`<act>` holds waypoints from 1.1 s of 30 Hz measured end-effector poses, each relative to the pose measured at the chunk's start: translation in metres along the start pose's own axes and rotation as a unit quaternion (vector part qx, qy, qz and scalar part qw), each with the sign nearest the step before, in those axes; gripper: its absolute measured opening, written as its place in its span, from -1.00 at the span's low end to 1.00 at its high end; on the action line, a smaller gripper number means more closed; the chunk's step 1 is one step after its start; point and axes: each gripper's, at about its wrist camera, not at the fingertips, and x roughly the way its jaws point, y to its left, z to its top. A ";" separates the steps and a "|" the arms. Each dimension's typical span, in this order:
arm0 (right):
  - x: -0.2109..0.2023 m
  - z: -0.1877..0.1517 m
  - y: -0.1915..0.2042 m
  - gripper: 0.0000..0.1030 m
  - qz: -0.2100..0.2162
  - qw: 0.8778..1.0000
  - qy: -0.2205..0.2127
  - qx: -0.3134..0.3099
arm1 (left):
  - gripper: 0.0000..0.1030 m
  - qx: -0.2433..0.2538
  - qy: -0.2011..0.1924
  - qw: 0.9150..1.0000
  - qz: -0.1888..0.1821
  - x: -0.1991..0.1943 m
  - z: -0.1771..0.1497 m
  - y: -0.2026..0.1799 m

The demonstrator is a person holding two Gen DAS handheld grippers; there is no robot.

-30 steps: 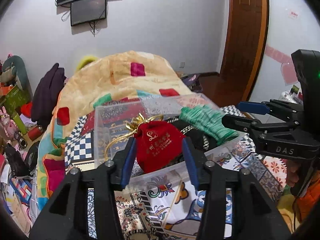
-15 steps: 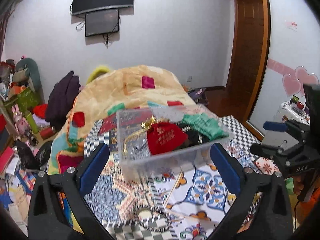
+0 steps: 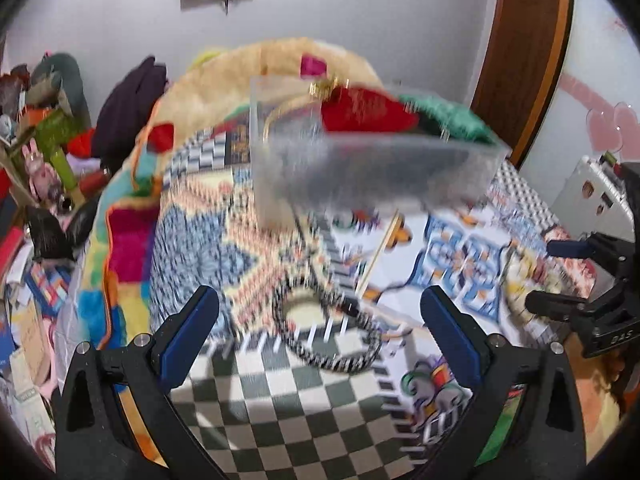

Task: Organize soft objects
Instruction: 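Grasp beaded bracelet with left tool while right tool grasps floral scrunchie, then drop bracelet and scrunchie into the clear box and open both tools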

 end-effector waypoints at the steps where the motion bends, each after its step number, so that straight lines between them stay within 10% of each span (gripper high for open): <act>1: 0.001 -0.001 0.001 0.91 -0.001 1.000 0.003 -0.004 | 0.98 0.000 0.004 1.000 0.003 0.003 -0.004 0.000; 12: 0.006 -0.008 0.009 0.18 -0.020 0.999 0.007 -0.032 | 0.40 0.042 0.012 0.999 0.018 0.016 -0.018 -0.016; 19: 0.002 -0.007 0.002 -0.56 -0.027 0.999 -0.006 -0.022 | -0.40 0.037 0.005 0.999 0.018 0.013 -0.015 -0.009; 23: -0.008 -0.002 0.004 -0.60 -0.030 0.999 -0.024 -0.027 | -0.74 0.034 0.005 0.999 0.016 0.013 -0.014 -0.004; 33: -0.043 0.028 0.009 -0.60 -0.024 0.995 -0.093 -0.033 | -0.77 0.046 -0.046 0.998 0.015 -0.016 0.008 -0.007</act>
